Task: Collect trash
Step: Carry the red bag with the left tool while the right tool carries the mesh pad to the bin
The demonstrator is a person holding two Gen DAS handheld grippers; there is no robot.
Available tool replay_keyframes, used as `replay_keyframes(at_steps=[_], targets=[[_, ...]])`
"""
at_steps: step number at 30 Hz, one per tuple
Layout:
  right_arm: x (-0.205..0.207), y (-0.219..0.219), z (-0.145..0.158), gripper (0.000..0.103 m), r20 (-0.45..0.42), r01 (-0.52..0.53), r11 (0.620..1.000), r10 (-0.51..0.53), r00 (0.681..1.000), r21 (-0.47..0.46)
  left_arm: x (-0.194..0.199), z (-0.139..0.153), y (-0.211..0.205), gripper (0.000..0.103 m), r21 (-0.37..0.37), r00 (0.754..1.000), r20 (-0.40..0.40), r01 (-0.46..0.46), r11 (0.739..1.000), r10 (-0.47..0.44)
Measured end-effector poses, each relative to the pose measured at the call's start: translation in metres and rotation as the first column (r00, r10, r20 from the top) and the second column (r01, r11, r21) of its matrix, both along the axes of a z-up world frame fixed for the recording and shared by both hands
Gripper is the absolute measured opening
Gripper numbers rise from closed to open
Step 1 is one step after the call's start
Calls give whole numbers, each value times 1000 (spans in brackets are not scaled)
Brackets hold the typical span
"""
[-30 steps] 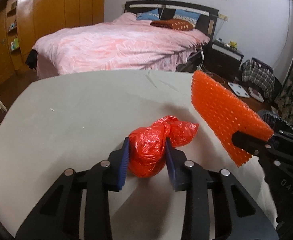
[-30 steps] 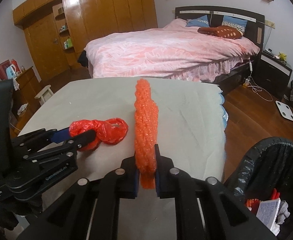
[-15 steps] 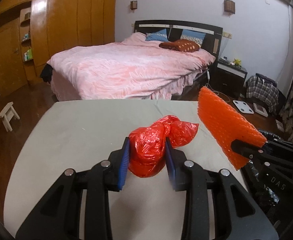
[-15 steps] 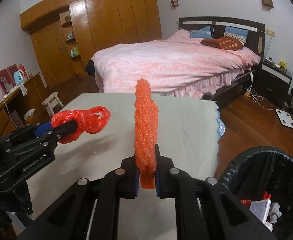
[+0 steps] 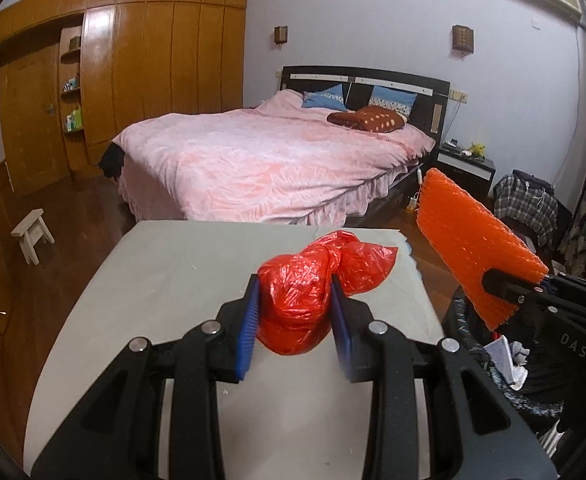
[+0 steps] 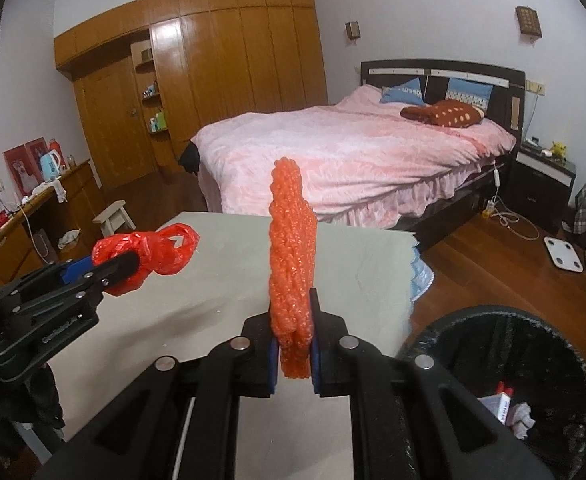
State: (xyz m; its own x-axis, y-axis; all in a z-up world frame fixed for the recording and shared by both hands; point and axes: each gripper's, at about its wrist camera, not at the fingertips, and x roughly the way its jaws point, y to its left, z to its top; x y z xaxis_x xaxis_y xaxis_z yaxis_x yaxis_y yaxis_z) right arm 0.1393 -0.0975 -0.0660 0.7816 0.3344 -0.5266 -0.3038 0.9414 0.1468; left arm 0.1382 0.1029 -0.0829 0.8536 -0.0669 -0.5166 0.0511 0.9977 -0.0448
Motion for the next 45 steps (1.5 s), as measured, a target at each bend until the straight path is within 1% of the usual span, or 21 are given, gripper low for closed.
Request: replay_keyframes(at_steps=[6,13,21,27,37,45], targets=[[-26,-17,15,12,34,18,1000,-18,999,-2,-25,17,-10,32,-16,1000,29,1,1000,0],[-52,-39,26,12,58,43,999,-43,997,-5,-47,32,-26,32,-23,998,62,18,1000,-16],[-76,-63,38,12,85,80,997,-80,993,0,-63,38,-50,32,-19,995,81,54,998,-52],[-89,-83,40,12,96,116,993,-116,989,3,-66,40,-72,32,-36,992,88,93,995,-90],[-102,-134,35,12,87,216,976,-216,972,19,-69,40,-122,32,-11,978,99,187,982,-185],[-108,-161,26,12,78,273,962,-272,959,-6,-69,35,-159,32,-6,963,95,253,967,-251]])
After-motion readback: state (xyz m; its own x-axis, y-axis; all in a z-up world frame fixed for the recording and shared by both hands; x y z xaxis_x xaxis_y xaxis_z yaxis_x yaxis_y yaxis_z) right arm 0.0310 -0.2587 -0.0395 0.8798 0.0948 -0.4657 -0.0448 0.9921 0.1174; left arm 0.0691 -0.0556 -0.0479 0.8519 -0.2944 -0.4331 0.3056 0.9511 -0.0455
